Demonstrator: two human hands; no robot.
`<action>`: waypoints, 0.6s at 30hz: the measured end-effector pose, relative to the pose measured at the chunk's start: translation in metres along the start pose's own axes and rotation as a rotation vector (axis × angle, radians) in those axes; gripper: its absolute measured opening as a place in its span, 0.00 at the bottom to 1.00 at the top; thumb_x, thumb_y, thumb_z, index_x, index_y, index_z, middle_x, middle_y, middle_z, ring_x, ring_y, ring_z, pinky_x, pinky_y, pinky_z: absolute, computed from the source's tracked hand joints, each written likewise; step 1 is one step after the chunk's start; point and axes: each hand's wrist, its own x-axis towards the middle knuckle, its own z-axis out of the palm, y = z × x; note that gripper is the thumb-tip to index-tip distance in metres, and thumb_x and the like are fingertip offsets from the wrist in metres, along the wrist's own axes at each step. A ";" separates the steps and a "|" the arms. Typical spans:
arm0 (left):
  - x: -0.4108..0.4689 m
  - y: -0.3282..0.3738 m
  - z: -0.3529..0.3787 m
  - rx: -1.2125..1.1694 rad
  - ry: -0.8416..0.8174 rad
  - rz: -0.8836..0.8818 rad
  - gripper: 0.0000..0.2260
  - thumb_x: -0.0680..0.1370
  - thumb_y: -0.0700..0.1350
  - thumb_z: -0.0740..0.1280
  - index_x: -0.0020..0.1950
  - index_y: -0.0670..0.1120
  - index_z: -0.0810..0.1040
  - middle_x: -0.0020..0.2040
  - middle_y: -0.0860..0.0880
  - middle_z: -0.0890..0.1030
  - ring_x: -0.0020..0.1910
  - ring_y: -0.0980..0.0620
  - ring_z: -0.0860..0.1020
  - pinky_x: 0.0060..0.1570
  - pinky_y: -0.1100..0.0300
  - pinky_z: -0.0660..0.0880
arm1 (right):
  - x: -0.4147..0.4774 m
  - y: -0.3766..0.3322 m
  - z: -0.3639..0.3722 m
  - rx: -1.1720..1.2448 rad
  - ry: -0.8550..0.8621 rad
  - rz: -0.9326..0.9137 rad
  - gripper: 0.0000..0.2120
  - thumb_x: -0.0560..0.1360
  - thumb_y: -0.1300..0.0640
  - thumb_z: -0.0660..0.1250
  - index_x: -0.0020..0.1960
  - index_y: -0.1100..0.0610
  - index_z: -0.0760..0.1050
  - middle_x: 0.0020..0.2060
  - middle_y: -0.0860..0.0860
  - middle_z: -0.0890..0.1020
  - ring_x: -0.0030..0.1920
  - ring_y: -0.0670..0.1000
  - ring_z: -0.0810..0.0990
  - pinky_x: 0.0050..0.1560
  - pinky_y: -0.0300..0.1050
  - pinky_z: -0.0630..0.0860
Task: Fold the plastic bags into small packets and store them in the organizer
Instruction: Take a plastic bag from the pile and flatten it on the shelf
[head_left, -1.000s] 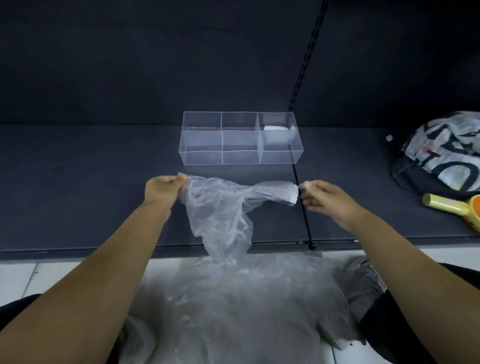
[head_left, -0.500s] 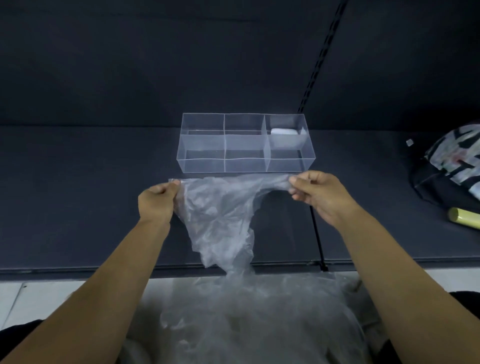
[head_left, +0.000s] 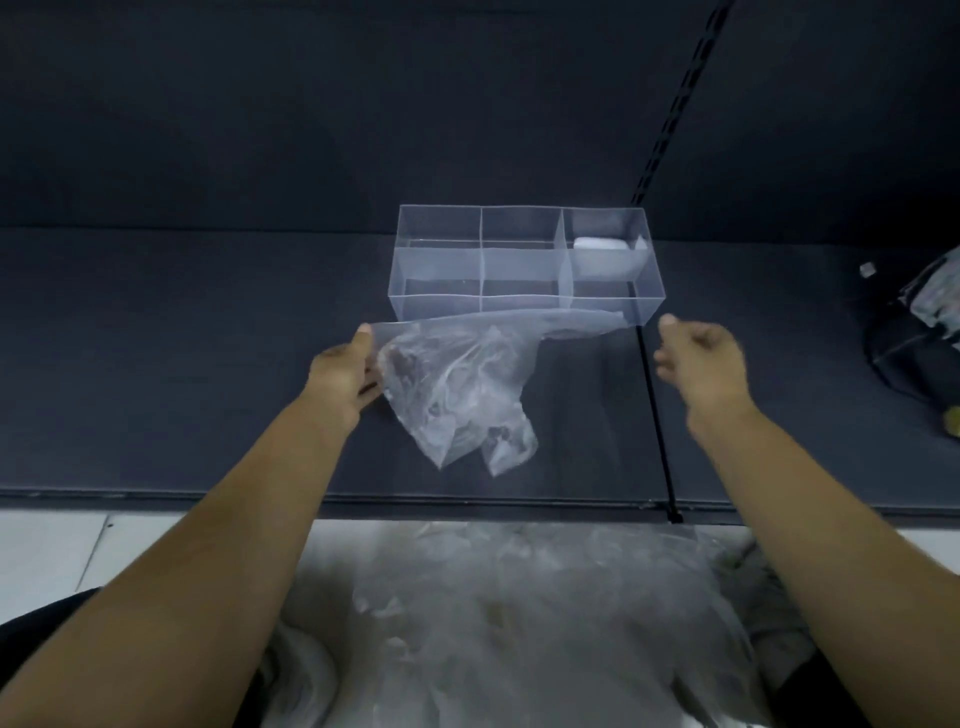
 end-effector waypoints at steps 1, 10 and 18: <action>-0.007 -0.009 -0.002 0.005 -0.012 -0.022 0.16 0.79 0.56 0.64 0.59 0.45 0.75 0.52 0.48 0.79 0.47 0.52 0.78 0.47 0.56 0.75 | -0.020 0.008 0.009 -0.002 -0.079 0.018 0.10 0.77 0.50 0.67 0.46 0.57 0.74 0.36 0.52 0.76 0.35 0.47 0.74 0.43 0.45 0.75; -0.071 -0.079 0.019 -0.249 -0.145 -0.346 0.17 0.77 0.54 0.67 0.49 0.40 0.73 0.45 0.44 0.81 0.43 0.48 0.79 0.40 0.56 0.76 | -0.127 0.058 0.084 -0.162 -0.214 -0.038 0.36 0.66 0.47 0.77 0.66 0.53 0.63 0.59 0.49 0.67 0.57 0.48 0.71 0.58 0.45 0.73; -0.067 -0.077 0.017 -0.403 -0.140 -0.367 0.07 0.77 0.46 0.69 0.43 0.43 0.77 0.38 0.49 0.79 0.40 0.53 0.79 0.37 0.61 0.75 | -0.088 0.068 0.085 -0.150 0.056 0.056 0.15 0.73 0.65 0.68 0.59 0.62 0.70 0.43 0.55 0.78 0.45 0.55 0.78 0.43 0.41 0.69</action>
